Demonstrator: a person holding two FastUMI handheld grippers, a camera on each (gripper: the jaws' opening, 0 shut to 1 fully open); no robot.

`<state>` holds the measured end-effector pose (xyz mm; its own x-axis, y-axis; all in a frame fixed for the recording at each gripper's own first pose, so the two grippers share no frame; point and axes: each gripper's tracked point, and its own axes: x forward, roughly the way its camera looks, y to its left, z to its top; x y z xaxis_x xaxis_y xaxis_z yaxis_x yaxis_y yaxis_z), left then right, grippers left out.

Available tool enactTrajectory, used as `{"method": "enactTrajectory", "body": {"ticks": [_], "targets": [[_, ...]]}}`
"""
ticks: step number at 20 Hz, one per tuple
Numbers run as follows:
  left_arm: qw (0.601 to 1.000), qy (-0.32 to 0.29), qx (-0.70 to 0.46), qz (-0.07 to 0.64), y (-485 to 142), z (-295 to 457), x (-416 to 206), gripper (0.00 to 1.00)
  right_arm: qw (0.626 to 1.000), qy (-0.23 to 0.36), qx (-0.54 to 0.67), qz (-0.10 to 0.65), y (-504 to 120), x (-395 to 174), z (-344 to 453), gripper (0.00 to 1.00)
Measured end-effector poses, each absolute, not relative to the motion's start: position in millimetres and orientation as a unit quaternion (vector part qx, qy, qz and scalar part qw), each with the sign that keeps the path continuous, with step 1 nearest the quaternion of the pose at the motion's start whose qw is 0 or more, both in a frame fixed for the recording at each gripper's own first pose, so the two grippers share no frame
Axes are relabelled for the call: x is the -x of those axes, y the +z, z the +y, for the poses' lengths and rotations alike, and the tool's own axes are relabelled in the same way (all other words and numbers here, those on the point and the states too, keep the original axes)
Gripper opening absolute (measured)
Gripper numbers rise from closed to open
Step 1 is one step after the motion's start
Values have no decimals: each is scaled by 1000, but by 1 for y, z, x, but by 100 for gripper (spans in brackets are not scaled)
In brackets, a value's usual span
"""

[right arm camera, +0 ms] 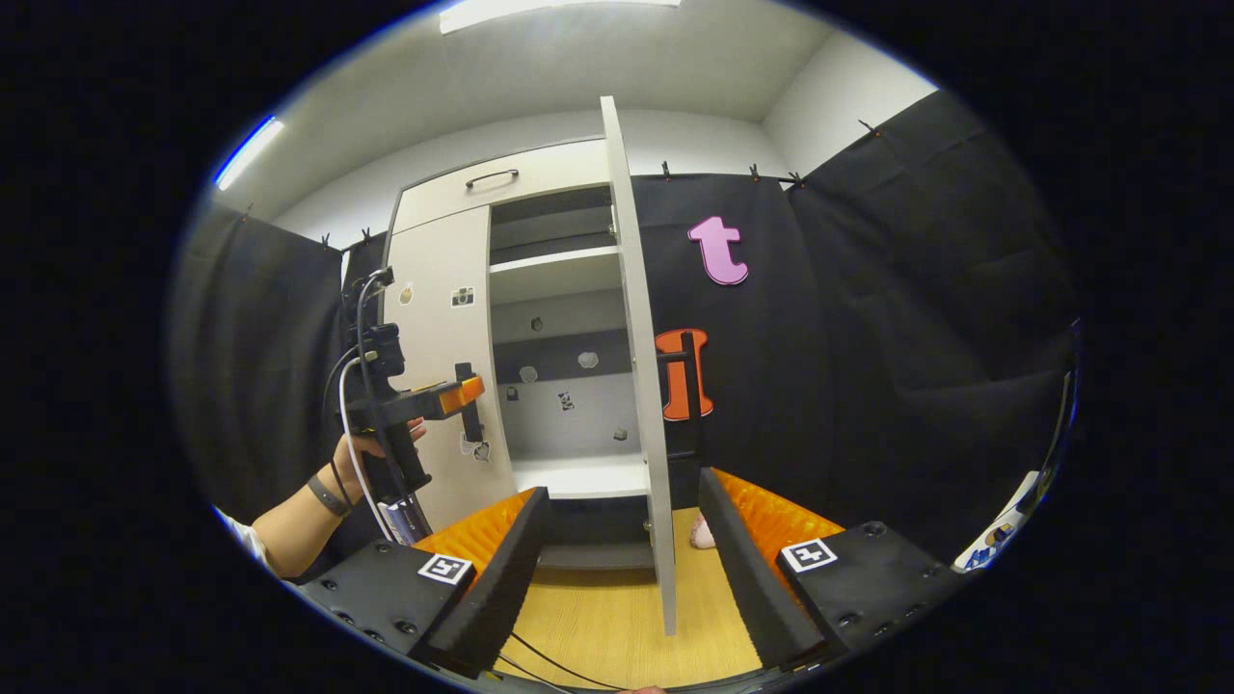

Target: Open the right door of the double-door shoe cabinet with the right hand, and open the left door with the left hand.

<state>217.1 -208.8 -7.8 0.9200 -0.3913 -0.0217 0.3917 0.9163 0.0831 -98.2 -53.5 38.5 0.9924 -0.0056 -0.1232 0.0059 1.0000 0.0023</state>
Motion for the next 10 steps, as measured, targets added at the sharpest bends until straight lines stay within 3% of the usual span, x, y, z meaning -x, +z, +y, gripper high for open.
{"method": "enactTrajectory", "body": {"ticks": [2,3,5,7,8,9,10], "targets": [[980,-193,-43,14,-16,-208,-224,94,998,-8,-4,64,36,98,-57,100],[981,-187,-42,24,-23,-206,-229,90,998,-11,-6,64,37,99,-59,94],[984,-170,-43,30,-27,-198,-234,94,998,-15,-7,60,38,99,-63,94],[984,-170,-41,32,-26,-198,-234,85,998,-20,-7,58,38,97,-66,93],[984,-170,-42,35,-26,-198,-235,87,998,-20,-9,58,38,96,-66,100],[984,-165,-44,39,-26,-197,-236,86,998,-19,-11,58,38,94,-65,91],[985,-164,-45,41,-26,-196,-236,86,998,-18,-12,58,38,94,-64,89]]}}
